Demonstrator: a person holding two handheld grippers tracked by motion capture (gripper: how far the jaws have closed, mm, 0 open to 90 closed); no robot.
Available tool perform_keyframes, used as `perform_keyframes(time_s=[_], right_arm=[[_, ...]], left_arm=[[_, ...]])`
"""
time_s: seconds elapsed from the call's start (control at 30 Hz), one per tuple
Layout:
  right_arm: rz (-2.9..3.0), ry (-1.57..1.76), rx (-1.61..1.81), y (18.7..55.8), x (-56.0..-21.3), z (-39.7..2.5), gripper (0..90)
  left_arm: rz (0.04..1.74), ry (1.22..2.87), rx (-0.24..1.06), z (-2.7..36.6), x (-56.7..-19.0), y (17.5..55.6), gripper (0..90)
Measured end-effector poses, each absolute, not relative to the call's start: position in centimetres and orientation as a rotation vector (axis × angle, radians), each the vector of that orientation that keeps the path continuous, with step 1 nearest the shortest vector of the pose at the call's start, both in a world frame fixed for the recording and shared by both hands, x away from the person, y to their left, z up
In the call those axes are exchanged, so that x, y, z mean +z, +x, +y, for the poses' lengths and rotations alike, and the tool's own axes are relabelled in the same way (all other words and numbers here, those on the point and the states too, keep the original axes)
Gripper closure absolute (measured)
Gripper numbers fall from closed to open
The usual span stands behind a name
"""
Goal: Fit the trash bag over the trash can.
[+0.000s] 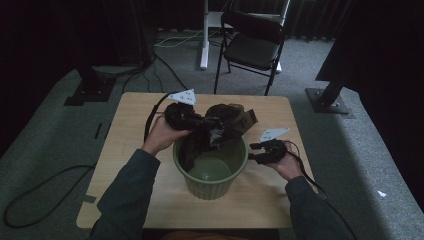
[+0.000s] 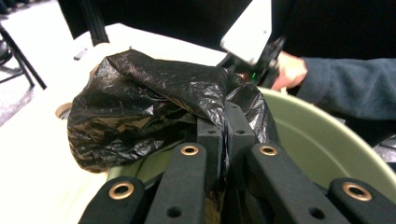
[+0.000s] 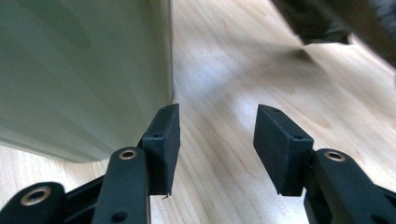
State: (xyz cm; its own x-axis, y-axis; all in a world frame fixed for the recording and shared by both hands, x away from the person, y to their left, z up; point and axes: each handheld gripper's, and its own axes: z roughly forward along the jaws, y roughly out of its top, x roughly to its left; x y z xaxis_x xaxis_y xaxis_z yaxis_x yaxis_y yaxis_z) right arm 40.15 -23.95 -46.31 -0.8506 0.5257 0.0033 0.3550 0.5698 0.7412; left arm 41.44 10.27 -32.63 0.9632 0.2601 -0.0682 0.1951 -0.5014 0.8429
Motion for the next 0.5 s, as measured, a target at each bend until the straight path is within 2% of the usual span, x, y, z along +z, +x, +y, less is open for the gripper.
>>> perform_keyframes(time_s=[0.5], right_arm=[[2.428, 0.757, 1.202, 39.9, -43.5, -24.8, 40.3]], left_arm=[[0.353, 2.125, 0.097, 11.2, -33.1, 41.6, 87.0]])
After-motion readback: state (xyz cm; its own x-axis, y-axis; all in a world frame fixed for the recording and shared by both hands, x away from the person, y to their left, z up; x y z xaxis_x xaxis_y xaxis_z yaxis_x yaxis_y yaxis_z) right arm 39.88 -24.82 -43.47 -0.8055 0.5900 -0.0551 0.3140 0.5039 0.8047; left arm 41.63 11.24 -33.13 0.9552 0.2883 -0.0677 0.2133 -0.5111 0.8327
